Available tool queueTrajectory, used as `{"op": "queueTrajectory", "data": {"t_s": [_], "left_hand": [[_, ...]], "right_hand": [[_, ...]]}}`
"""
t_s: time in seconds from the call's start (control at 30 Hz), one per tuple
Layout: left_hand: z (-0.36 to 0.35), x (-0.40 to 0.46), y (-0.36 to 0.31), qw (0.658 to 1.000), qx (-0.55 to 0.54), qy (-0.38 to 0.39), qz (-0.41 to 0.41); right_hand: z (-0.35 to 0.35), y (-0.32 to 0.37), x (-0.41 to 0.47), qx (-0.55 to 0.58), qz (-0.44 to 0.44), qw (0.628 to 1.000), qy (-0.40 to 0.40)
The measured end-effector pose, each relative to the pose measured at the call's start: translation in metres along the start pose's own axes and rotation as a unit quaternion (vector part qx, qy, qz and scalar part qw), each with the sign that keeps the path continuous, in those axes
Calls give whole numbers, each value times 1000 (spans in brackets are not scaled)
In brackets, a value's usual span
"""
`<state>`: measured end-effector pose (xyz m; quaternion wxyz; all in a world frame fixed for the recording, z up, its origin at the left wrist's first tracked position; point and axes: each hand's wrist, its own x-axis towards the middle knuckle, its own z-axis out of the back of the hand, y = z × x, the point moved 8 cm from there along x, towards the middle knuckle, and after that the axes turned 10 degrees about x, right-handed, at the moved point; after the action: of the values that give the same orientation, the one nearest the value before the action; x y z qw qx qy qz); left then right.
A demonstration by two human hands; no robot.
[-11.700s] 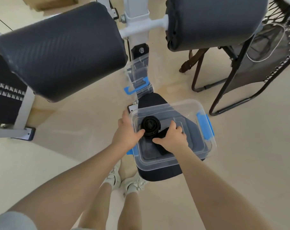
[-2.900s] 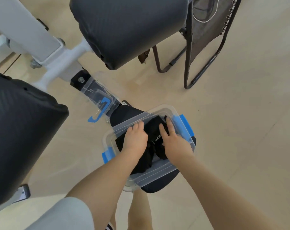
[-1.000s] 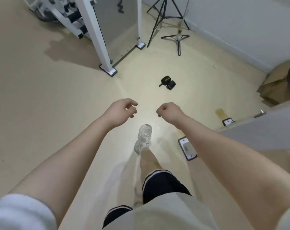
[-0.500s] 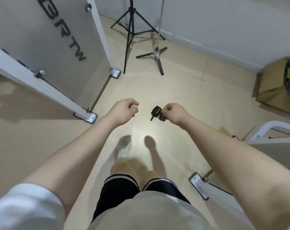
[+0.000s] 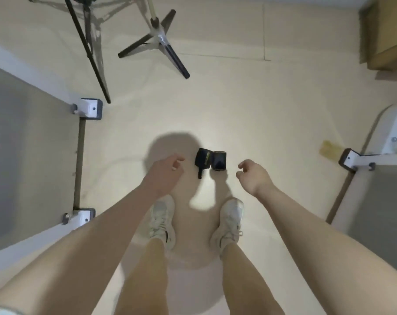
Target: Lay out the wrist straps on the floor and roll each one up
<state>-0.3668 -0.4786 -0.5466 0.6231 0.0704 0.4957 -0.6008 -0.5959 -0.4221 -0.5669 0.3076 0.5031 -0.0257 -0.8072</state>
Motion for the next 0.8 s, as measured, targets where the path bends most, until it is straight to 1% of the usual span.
{"op": "queueTrajectory", "data": {"t_s": [0.03,0.1,0.17,0.27,0.33,0.4,0.47,0.53,0.57,0.63,0.73,0.8], "left_hand": [[-17,30,9,1000,-7,-8,4],[-58,91,32,1000,13,-9,22],[-99,147,52,998,55,-3,39],[-146,211,70,992,120,-27,42],[-172,244,81,990,129,-37,44],[-198,272,90,988,148,-43,32],[-215,292,94,987,151,-60,22],[-221,304,95,990,121,-64,35],[-220,307,94,992,100,-61,42],[-211,302,90,996,58,-48,57],[-174,268,63,998,16,-45,51],[-141,230,31,999,31,-40,19]], "right_hand": [[-16,-17,29,26,-17,1000,3],[-47,-52,87,58,-52,997,2],[-72,-80,140,62,-70,996,-1],[-95,-110,203,47,-83,995,-21],[-111,-124,240,94,-68,992,-38],[-126,-128,269,147,-33,987,-59],[-134,-127,294,163,-1,983,-85],[-137,-122,308,176,19,979,-100],[-138,-119,312,197,19,976,-94],[-133,-117,310,254,-26,963,-81],[-107,-108,275,298,-74,949,-76],[-82,-91,234,303,-75,948,-59]]}}
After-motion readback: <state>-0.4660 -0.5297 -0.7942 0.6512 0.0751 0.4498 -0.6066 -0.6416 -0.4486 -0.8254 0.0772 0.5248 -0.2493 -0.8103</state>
